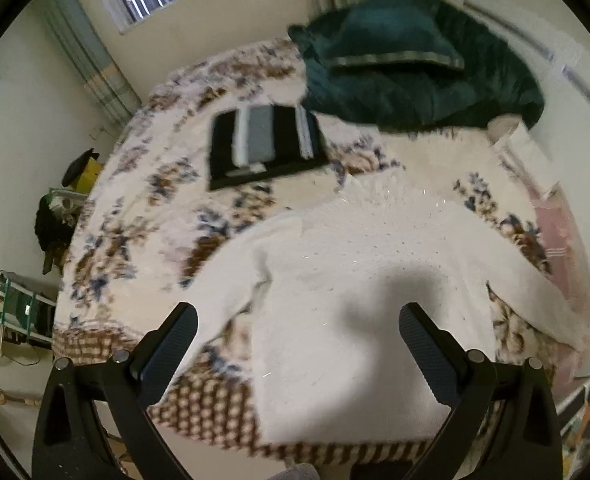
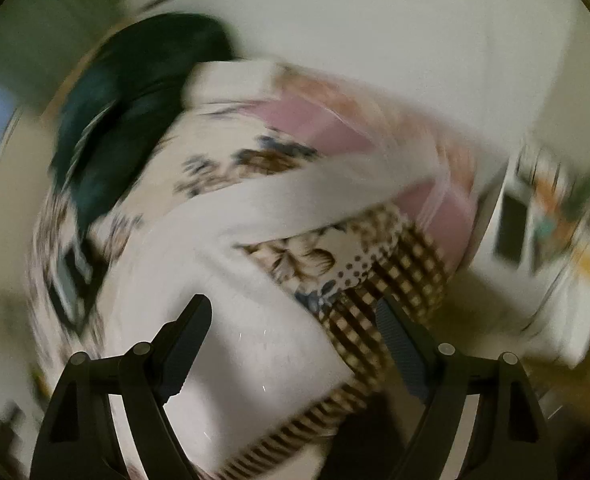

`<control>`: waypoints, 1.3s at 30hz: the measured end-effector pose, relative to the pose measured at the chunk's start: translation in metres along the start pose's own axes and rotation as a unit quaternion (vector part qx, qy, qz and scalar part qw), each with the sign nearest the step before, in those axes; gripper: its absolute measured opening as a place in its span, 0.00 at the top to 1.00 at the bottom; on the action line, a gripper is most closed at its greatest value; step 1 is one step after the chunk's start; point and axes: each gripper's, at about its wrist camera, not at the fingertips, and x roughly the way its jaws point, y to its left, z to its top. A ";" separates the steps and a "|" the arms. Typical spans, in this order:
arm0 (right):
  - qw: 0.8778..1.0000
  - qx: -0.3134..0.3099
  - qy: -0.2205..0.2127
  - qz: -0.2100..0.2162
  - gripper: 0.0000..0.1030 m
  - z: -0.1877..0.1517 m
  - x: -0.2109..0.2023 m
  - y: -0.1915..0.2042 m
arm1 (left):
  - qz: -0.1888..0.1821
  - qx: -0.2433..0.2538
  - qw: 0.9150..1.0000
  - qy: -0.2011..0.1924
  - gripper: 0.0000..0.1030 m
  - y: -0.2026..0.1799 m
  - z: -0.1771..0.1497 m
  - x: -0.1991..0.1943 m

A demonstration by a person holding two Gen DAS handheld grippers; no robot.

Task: Fold small clothes
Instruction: 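Grasp the white sweater's sleeve cuff with the right gripper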

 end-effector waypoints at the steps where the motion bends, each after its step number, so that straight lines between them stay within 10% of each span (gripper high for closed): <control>1: 0.999 0.033 0.014 -0.003 0.16 0.015 0.029 -0.019 | 0.003 0.004 1.000 0.009 0.00 -0.011 0.003 0.013; 11: 0.943 0.325 -0.035 -0.061 0.21 0.114 0.221 -0.196 | 0.011 0.036 0.989 0.140 0.00 -0.126 0.002 0.201; 18: 0.936 0.334 -0.043 -0.098 0.30 0.154 0.294 -0.248 | 0.048 0.023 0.986 0.158 0.00 -0.136 -0.003 0.282; 19: 0.939 0.323 -0.050 -0.104 0.34 0.160 0.296 -0.248 | 0.049 0.024 0.987 0.154 0.00 -0.136 -0.002 0.287; 21: 0.945 0.295 -0.069 -0.125 0.92 0.171 0.293 -0.242 | 0.045 0.026 0.989 0.142 0.00 -0.136 0.000 0.300; 22: 0.949 0.281 -0.072 -0.125 0.91 0.178 0.292 -0.238 | 0.036 0.020 0.990 0.136 0.00 -0.131 -0.001 0.303; 29: 0.972 0.178 -0.112 -0.106 0.91 0.192 0.262 -0.151 | -0.008 -0.033 0.995 0.091 0.00 -0.085 0.000 0.284; 39: 0.991 -0.100 -0.089 0.028 0.91 0.098 0.189 0.150 | -0.006 -0.142 0.988 0.067 0.00 0.062 -0.041 0.234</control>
